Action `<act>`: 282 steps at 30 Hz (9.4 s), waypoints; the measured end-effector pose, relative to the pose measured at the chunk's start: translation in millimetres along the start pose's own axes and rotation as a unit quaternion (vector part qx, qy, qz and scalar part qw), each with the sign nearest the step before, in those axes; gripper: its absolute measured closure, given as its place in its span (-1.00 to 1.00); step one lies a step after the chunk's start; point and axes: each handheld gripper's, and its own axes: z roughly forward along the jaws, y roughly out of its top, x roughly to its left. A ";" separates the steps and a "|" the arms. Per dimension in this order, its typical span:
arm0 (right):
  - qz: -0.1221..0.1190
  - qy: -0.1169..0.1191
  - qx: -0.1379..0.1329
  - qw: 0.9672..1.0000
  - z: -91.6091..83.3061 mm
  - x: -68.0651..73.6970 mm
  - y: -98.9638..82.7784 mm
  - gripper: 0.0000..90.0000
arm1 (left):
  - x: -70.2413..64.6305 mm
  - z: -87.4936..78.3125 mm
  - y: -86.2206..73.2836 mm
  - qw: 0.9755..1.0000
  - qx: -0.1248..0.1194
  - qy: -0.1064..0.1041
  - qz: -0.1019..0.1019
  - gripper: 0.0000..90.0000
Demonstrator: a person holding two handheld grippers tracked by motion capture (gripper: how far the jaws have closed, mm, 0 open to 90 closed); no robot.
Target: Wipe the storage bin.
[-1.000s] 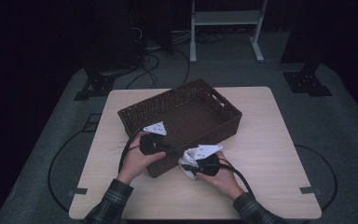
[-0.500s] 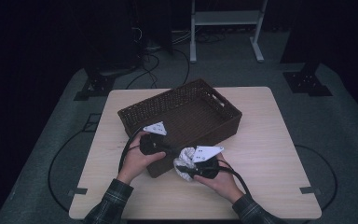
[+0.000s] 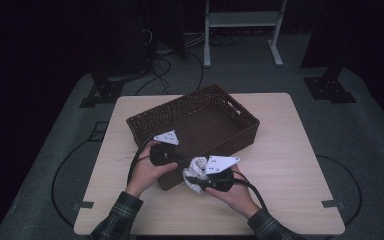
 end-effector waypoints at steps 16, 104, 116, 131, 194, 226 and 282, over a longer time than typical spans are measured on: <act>0.018 -0.001 0.057 0.998 26.6 -7.7 -25.7 0.66 | 0.6 0.0 0.1 1.000 0.002 -0.001 0.005 0.73; -0.005 0.051 0.043 0.998 51.5 28.7 -10.5 0.66 | 0.3 0.0 0.1 1.000 0.002 -0.001 0.001 0.74; -0.003 0.019 0.038 0.999 9.9 20.2 -18.7 0.65 | 0.5 0.1 0.1 1.000 0.001 -0.001 0.002 0.74; 0.027 -0.056 0.044 0.997 -55.3 -6.9 -42.5 0.64 | 0.9 -0.2 0.0 1.000 0.002 -0.001 -0.001 0.72; 0.068 -0.193 0.057 0.977 -134.1 -42.9 -82.9 0.62 | -26.2 10.6 27.4 0.999 0.027 0.001 0.019 0.70; 0.067 -0.194 0.058 0.977 -133.2 -44.8 -84.9 0.61 | 4.1 -41.1 7.5 1.000 -0.004 0.010 0.027 -0.05; 0.069 -0.195 0.061 0.976 -133.6 -45.5 -85.8 0.61 | 19.0 -49.3 -16.6 0.998 0.022 0.009 0.062 0.23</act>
